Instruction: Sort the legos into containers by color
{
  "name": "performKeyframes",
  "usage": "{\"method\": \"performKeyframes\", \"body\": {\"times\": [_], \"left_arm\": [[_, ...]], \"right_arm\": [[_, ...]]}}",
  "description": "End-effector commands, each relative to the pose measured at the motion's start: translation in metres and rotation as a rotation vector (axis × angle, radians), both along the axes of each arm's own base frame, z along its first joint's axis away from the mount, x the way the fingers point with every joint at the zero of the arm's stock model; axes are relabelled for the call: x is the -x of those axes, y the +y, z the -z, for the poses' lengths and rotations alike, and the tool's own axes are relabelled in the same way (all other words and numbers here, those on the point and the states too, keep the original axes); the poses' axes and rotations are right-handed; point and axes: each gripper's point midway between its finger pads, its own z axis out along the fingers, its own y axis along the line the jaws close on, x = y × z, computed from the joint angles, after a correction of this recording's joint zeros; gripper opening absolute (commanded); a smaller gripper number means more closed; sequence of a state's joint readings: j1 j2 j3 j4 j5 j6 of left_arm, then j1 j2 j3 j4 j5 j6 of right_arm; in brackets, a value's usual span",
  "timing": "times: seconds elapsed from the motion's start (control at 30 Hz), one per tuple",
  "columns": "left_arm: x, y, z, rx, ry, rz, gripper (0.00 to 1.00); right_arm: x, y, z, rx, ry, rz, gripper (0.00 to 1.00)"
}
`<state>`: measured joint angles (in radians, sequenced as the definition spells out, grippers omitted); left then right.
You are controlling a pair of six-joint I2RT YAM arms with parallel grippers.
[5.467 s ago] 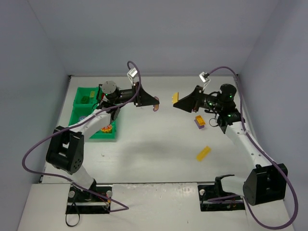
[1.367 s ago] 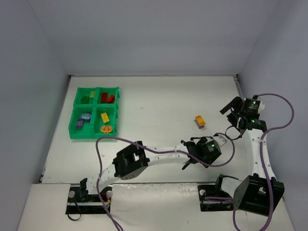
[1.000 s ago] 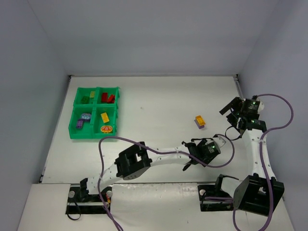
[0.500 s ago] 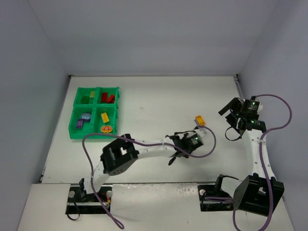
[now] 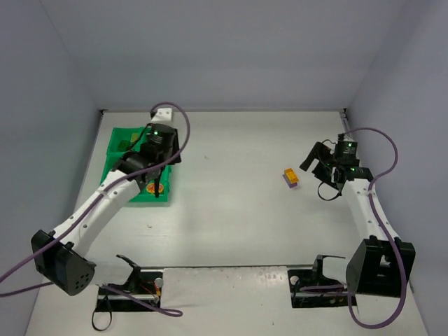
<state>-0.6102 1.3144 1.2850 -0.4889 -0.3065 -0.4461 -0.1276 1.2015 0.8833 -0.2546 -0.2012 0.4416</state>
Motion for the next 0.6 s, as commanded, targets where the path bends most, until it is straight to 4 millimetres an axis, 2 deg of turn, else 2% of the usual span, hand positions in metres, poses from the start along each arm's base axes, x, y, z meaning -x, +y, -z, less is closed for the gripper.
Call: {"method": "performKeyframes", "body": {"times": [0.0, 0.03, 0.23, 0.4, 0.43, 0.5, 0.57], "left_arm": [[-0.005, 0.039, 0.033, -0.05, 0.116, -0.041, 0.0], [-0.012, 0.057, 0.037, -0.046, 0.13, -0.084, 0.0], [-0.043, 0.099, 0.069, -0.06, 0.223, -0.169, 0.0], [-0.054, 0.116, 0.093, -0.09, 0.305, -0.2, 0.0], [-0.054, 0.121, 0.1, -0.109, 0.327, -0.216, 0.05], [-0.053, 0.122, 0.102, -0.115, 0.333, -0.22, 0.19], [-0.052, 0.123, 0.103, -0.118, 0.337, -0.223, 0.28]], "right_arm": [[-0.025, 0.016, -0.02, 0.026, -0.079, -0.095, 0.88], [-0.026, 0.018, -0.019, 0.026, -0.08, -0.105, 0.88], [-0.034, 0.035, -0.025, 0.045, -0.092, -0.199, 0.88], [-0.037, 0.042, -0.022, 0.065, -0.081, -0.247, 0.86], [-0.035, 0.052, -0.02, 0.08, -0.068, -0.293, 0.86], [-0.036, 0.054, -0.018, 0.094, -0.059, -0.316, 0.85], [-0.036, 0.055, -0.014, 0.125, -0.037, -0.344, 0.84]]}}
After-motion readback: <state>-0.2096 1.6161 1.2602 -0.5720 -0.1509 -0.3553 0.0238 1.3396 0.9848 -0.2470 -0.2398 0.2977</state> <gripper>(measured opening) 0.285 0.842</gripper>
